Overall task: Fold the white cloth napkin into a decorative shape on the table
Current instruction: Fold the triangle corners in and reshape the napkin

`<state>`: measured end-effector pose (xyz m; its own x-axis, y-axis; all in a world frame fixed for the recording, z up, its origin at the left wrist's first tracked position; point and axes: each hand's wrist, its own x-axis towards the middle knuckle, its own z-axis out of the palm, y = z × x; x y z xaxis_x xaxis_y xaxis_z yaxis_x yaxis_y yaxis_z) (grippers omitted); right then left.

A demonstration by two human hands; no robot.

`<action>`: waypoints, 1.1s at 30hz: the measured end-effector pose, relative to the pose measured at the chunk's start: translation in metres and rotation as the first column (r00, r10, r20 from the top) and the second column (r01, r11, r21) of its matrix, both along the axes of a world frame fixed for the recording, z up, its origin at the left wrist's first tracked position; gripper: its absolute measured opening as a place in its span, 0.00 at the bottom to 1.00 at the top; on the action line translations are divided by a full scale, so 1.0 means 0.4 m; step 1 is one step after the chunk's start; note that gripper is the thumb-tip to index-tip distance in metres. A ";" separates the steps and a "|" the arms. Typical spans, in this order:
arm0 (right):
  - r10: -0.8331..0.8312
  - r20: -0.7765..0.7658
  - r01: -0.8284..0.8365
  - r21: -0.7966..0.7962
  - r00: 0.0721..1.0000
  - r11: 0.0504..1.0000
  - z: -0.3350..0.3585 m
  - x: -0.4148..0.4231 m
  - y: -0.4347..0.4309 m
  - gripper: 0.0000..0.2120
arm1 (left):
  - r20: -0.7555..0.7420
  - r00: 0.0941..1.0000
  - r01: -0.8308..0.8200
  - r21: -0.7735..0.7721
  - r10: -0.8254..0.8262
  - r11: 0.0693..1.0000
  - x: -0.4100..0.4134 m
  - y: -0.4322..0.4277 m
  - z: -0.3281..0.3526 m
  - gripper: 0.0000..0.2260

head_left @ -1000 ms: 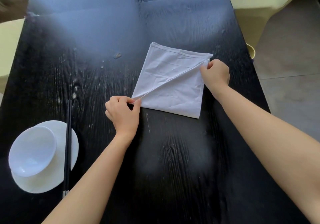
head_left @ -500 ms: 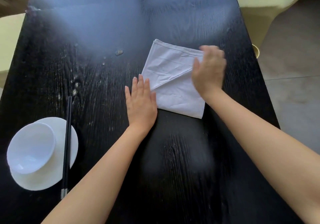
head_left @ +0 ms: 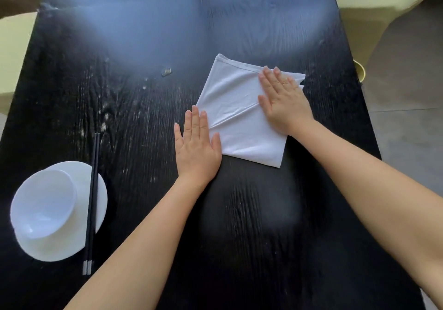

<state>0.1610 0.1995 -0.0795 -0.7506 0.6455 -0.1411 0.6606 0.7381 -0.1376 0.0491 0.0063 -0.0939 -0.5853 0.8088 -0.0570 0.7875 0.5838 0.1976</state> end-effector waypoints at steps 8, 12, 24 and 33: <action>-0.003 -0.021 0.003 0.003 1.000 1.000 -0.008 0.006 0.011 0.27 | 0.558 0.755 -0.537 0.224 0.344 0.813 -0.037 0.020 0.106 0.29; -0.007 -0.024 0.006 -0.006 1.000 1.000 -0.008 0.009 0.011 0.31 | 0.855 0.395 -0.676 0.023 0.336 0.737 -0.053 0.029 0.122 0.10; 0.429 -0.265 -0.476 -0.149 0.864 0.867 0.279 -0.102 0.012 0.36 | 0.414 0.910 -0.207 0.405 0.023 0.891 -0.102 0.059 0.338 0.06; 0.413 -0.378 -0.517 -0.233 0.829 0.824 0.526 -0.222 0.021 0.06 | 0.139 0.968 0.131 0.431 -0.209 0.893 -0.211 0.085 0.596 0.10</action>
